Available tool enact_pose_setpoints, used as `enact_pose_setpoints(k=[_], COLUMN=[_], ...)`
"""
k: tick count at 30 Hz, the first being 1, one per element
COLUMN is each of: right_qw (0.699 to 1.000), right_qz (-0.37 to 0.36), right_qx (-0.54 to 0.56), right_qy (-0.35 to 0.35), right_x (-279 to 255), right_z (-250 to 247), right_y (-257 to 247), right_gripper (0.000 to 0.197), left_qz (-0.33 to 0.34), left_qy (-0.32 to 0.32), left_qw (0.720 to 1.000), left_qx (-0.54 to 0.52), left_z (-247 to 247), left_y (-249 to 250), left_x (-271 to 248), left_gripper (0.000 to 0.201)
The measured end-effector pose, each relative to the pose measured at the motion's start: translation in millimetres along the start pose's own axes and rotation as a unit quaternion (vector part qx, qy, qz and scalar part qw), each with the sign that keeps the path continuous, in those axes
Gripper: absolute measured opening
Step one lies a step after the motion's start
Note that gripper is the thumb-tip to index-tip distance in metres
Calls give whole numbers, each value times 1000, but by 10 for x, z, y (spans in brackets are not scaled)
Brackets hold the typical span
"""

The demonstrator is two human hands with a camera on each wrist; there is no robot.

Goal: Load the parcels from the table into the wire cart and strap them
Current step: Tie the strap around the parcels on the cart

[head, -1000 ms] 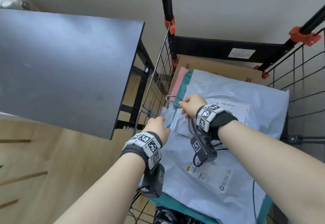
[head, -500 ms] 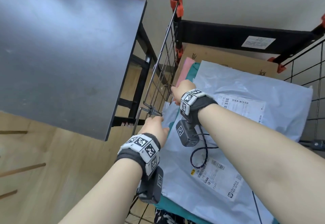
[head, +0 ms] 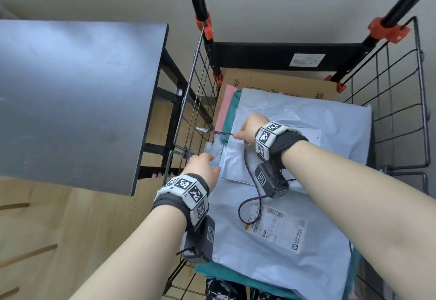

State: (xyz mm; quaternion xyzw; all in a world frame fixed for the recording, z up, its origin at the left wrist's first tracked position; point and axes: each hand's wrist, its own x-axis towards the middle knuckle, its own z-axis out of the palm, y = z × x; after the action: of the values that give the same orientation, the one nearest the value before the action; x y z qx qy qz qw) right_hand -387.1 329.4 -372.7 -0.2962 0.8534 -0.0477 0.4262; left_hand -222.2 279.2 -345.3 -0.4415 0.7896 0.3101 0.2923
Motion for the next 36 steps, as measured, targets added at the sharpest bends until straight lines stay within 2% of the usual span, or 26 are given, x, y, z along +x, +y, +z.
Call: enact_pose_setpoints(k=[4, 11, 19, 21, 23, 24, 27, 29, 30, 31, 34, 35, 36], right_qw=[999, 985, 959, 945, 915, 908, 915, 915, 906, 884, 763, 742, 739], right_qz=[29, 119, 181, 186, 181, 182, 206, 221, 215, 194, 67, 34, 9], right_qx=[18, 87, 152, 202, 292, 308, 283, 287, 322, 391, 621, 650, 657], right_qy=[11, 86, 157, 178, 212, 218, 201, 180, 171, 170, 168, 158, 148], right_x=[-319, -862, -1546, -1706, -1899, -1992, -2177, -2282, -2320, -2362, -2486, -2500, -2505], right_z=[-213, -513, -587, -570, -557, -567, -673, -746, -769, -783, -801, -802, -801], right_y=[389, 913, 1212, 1294, 1324, 1316, 1225, 1171, 1161, 1151, 1045, 1019, 1006], right_gripper=[35, 22, 30, 32, 35, 33, 15, 18, 21, 21, 17, 18, 19], left_qz=[33, 130, 246, 266, 281, 287, 314, 337, 350, 354, 341, 325, 309], left_qy=[8, -2, -11, -14, -11, -7, -5, -1, -1, -5, -48, -80, -101], left_qw=[999, 991, 962, 956, 951, 950, 944, 938, 934, 933, 939, 942, 942], left_qx=[9, 44, 115, 123, 128, 126, 104, 81, 71, 67, 9, -38, -87], left_z=[-17, 83, 189, 223, 257, 267, 277, 270, 267, 279, 376, 418, 451], left_y=[258, 690, 1060, 1126, 1180, 1210, 1311, 1390, 1432, 1488, 1668, 1726, 1767], left_x=[-112, -410, -760, -828, -910, -955, -1093, -1179, -1220, -1256, -1336, -1375, -1416], left_gripper=[45, 38, 32, 33, 35, 35, 36, 39, 41, 43, 42, 38, 37])
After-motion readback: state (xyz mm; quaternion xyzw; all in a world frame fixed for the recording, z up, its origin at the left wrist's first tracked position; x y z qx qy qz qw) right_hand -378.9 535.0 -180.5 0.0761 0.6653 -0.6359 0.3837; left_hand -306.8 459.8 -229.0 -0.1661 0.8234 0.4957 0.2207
